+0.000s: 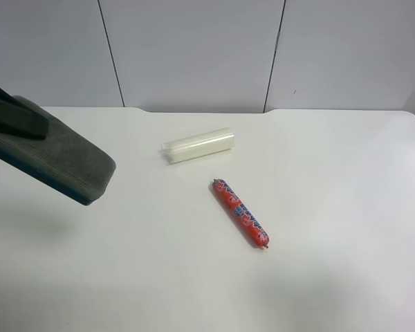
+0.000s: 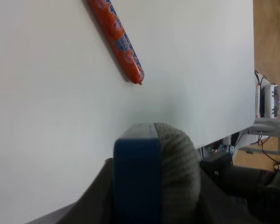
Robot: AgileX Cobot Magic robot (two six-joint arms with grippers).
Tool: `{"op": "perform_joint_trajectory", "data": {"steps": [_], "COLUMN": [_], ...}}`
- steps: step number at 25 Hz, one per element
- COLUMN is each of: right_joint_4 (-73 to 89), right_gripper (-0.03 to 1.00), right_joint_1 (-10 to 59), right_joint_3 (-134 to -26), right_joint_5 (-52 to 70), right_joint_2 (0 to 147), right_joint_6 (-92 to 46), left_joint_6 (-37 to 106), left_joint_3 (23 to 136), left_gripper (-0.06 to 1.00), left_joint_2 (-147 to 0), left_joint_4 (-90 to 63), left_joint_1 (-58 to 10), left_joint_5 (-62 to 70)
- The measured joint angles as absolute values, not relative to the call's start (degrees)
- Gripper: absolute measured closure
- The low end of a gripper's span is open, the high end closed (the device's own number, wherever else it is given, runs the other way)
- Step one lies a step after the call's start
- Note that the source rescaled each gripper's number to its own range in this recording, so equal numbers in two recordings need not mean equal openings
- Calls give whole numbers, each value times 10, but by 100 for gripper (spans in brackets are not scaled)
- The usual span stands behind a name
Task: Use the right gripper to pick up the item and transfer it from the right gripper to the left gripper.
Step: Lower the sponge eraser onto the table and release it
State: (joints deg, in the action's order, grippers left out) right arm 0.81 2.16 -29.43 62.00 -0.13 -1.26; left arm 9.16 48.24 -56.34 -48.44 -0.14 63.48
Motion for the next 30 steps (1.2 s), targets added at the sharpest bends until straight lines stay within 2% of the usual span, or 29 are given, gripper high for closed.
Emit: {"op": "perform_joint_trajectory", "data": {"steps": [7,15,30], "right_joint_4": [8,8,8], "right_gripper": [-2,-2,-2], "right_joint_1": [22,22,22], "right_joint_3": [-294,-294,-294], "right_joint_5": [620,620,620], "right_joint_2": [-1,-1,-1], "right_joint_6": [-13,-13,-13], "left_joint_6": [180,261,300], "left_joint_3": [482,482,483], "left_gripper": [91,91,91], "left_joint_2": [-580,-697,-857], "left_joint_4": [-485,-485,-486], "left_joint_1": [-1,-1,-1], "left_joint_5": [586,529,358]}}
